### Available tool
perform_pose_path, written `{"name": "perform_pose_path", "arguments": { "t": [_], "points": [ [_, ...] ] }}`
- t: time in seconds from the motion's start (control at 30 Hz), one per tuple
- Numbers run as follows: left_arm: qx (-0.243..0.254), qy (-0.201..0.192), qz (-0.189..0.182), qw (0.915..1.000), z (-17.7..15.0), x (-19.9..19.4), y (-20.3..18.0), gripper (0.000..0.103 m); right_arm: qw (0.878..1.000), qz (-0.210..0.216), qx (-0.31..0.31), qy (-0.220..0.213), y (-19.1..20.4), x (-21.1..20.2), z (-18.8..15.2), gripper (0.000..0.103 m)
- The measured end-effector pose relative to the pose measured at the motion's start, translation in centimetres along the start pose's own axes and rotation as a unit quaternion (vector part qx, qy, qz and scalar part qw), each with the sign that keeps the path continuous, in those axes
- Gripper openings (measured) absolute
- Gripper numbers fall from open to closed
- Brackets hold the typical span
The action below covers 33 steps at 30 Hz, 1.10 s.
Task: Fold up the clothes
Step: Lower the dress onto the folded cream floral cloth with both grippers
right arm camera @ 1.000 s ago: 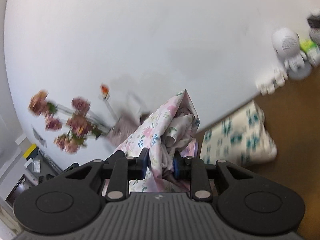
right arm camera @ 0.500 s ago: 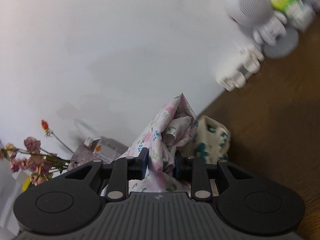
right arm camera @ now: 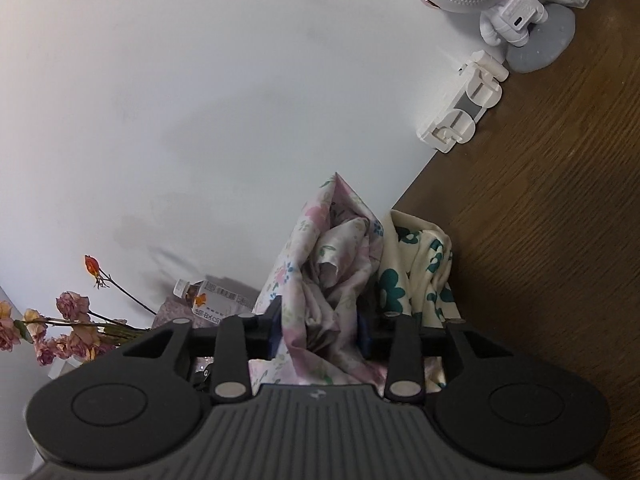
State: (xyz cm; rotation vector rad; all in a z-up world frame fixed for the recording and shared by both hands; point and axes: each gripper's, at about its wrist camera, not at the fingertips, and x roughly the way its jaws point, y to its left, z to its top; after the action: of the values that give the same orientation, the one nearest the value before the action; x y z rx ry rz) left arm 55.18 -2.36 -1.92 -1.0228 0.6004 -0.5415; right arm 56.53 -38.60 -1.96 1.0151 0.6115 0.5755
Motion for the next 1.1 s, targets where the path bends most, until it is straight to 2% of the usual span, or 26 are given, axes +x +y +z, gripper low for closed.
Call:
{"name": "perform_pose_path", "arguments": {
  "t": [0.1, 0.2, 0.4, 0.47, 0.5, 0.6, 0.7, 0.8, 0.87, 0.97, 1.1],
  "points": [
    [0.002, -0.002, 0.003, 1.0, 0.0, 0.0, 0.1, 0.039, 1.0, 0.001, -0.002, 0.0, -0.1, -0.2, 0.1, 0.042],
    [0.004, -0.008, 0.002, 1.0, 0.0, -0.3, 0.1, 0.047, 1.0, 0.003, -0.001, -0.01, -0.3, -0.7, 0.2, 0.047],
    [0.01, -0.019, 0.011, 0.9997, 0.3, -0.2, 0.4, 0.046, 0.999, 0.004, 0.005, -0.031, -0.9, -1.6, 0.5, 0.047],
    [0.017, -0.02, 0.008, 0.9996, 0.2, 0.0, 0.4, 0.04, 0.999, 0.002, 0.01, -0.033, -1.1, -1.7, 0.5, 0.043],
    [0.02, -0.017, 0.005, 0.9996, 0.2, 0.2, 0.4, 0.032, 0.999, 0.003, 0.013, -0.032, -1.2, -1.6, 0.4, 0.037],
    [0.035, -0.022, 0.008, 0.9991, -0.1, 0.2, 0.1, 0.025, 0.999, 0.009, 0.019, -0.031, -1.4, -1.3, 0.3, 0.027],
    [0.047, -0.029, 0.009, 0.9984, -0.4, 0.2, -0.2, 0.023, 0.999, 0.016, 0.009, -0.033, -1.1, -1.1, 0.2, 0.025],
    [0.051, -0.029, 0.012, 0.9982, -0.4, 0.3, 0.0, 0.023, 0.999, 0.033, 0.034, -0.021, -1.9, -0.9, 0.3, 0.026],
    [0.043, -0.026, 0.016, 0.9986, -1.2, -0.3, -0.3, 0.025, 0.998, 0.037, 0.055, -0.011, -2.7, -0.7, 0.4, 0.031],
    [0.031, -0.033, 0.021, 0.9987, -1.9, -0.8, -1.6, 0.041, 0.998, 0.03, 0.042, -0.019, -2.3, -1.3, 0.6, 0.037],
    [0.075, -0.047, 0.032, 0.9956, -1.9, -1.4, -3.2, 0.05, 0.999, 0.014, -0.003, -0.03, -1.0, -2.0, 0.6, 0.047]
  ]
}}
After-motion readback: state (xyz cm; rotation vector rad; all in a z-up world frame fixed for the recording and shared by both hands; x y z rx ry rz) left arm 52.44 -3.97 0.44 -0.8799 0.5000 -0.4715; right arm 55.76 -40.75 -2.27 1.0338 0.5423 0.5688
